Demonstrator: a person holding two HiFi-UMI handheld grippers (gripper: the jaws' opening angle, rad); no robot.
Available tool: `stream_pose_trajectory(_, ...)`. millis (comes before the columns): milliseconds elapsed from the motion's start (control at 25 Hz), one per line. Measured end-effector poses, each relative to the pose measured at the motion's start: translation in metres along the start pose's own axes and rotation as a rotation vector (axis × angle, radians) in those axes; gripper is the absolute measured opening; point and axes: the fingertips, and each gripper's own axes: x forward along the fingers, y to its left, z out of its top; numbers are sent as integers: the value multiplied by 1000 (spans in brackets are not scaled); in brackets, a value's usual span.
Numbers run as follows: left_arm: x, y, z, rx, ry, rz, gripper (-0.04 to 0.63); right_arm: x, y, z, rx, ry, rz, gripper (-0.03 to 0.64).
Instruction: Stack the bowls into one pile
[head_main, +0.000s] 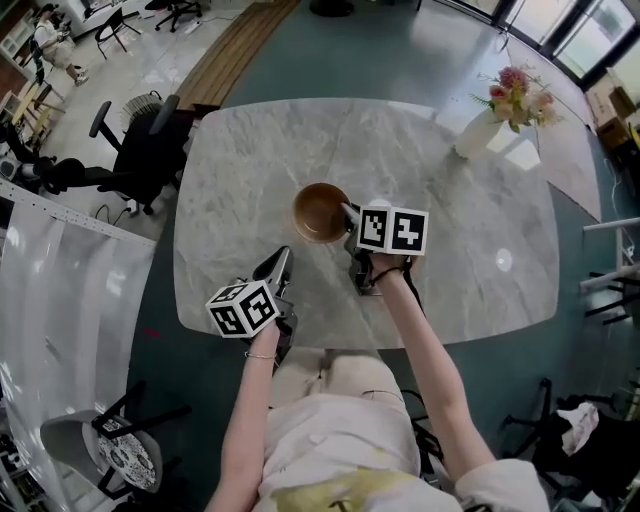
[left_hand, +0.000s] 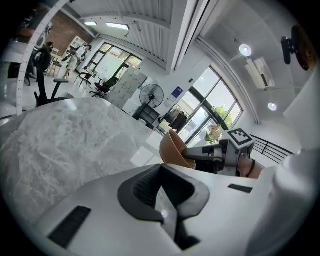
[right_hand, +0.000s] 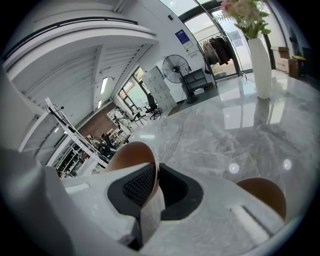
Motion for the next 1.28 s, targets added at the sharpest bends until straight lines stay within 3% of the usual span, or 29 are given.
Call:
stream_pose_trajectory(360,22,-39,-11,22,17,-16,0,-44,-46,3,14,6,-19,31)
stream_pose_trajectory(800,46,-88,-51,21,44,-28,0,-92,-108,-15,26,36,-52,31)
stream_pose_trajectory(1280,56,-111,-85,12,84,-27,0,-102,-145,-36,2,73,-108,31)
